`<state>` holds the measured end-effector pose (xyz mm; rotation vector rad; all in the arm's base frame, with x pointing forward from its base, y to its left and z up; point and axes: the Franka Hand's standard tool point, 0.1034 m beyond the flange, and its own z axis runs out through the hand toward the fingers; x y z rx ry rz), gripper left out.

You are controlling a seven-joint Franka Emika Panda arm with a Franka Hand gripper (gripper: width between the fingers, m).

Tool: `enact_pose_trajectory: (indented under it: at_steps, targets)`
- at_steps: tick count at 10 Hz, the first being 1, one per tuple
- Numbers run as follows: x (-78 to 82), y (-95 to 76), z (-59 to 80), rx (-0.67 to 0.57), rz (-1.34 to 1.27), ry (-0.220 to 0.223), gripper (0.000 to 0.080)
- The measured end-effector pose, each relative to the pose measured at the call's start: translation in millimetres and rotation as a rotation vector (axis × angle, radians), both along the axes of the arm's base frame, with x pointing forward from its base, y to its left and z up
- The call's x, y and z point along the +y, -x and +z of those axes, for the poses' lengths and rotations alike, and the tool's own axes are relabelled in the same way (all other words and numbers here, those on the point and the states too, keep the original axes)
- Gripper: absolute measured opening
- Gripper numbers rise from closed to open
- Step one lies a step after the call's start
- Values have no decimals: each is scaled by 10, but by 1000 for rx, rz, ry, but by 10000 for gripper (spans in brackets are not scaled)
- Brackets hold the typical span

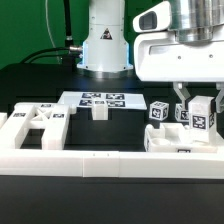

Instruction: Assemble chair

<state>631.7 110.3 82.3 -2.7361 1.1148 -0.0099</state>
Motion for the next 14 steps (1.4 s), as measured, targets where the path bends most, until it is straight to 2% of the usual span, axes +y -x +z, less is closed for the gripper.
enact_pose_trajectory:
  at_steps: [3, 7, 10, 11, 12, 14]
  targets:
    - [2, 0, -1, 34, -214, -25, 287]
    - [22, -7, -13, 92, -633, -119, 287]
    - [25, 2, -25, 89, -598, -113, 333]
    - [26, 10, -22, 95, -557, -105, 551]
    - [56, -4, -5, 85, -510, -101, 623]
    - [57, -2, -12, 57, -371, -91, 641]
